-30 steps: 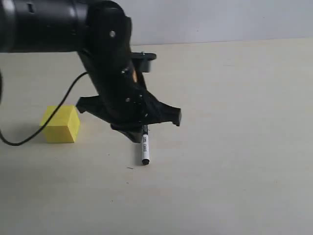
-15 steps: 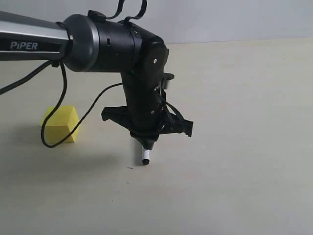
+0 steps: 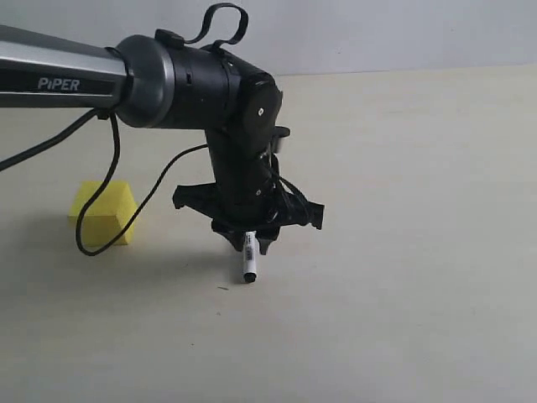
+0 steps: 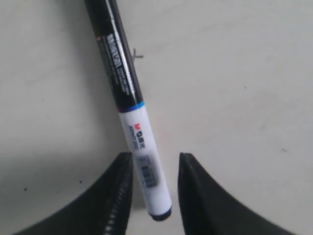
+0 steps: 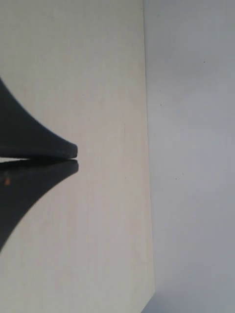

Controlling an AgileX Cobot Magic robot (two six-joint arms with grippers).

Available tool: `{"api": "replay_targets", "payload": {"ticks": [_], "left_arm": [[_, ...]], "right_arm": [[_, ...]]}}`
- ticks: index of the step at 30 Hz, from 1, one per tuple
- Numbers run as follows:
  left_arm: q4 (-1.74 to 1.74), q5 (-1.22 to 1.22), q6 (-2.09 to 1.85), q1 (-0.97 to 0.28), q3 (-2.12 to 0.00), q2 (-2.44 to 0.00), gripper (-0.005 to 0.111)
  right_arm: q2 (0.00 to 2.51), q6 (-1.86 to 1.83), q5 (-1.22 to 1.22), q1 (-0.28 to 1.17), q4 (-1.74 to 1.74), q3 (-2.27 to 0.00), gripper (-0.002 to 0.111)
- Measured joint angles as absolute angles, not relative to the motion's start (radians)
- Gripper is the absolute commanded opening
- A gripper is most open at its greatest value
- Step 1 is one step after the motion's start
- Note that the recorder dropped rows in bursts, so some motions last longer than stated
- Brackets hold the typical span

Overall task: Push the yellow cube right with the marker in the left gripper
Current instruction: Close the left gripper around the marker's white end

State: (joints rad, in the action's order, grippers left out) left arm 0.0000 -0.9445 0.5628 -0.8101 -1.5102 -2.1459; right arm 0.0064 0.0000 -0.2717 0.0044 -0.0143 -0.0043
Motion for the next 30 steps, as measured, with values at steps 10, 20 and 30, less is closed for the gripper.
{"api": "replay_targets", "payload": {"ticks": [10, 20, 30], "left_arm": [[0.043, -0.916, 0.629, -0.81, -1.51, -2.162, 0.033], [0.045, -0.916, 0.665, -0.81, -1.51, -2.181, 0.033], [0.045, -0.916, 0.673, -0.81, -1.51, -2.181, 0.029]], "right_arm": [[0.006, 0.0, -0.272, 0.004, -0.014, -0.004, 0.0], [0.006, 0.0, -0.272, 0.004, -0.014, -0.004, 0.0], [0.006, 0.0, -0.272, 0.004, -0.014, -0.004, 0.0]]}}
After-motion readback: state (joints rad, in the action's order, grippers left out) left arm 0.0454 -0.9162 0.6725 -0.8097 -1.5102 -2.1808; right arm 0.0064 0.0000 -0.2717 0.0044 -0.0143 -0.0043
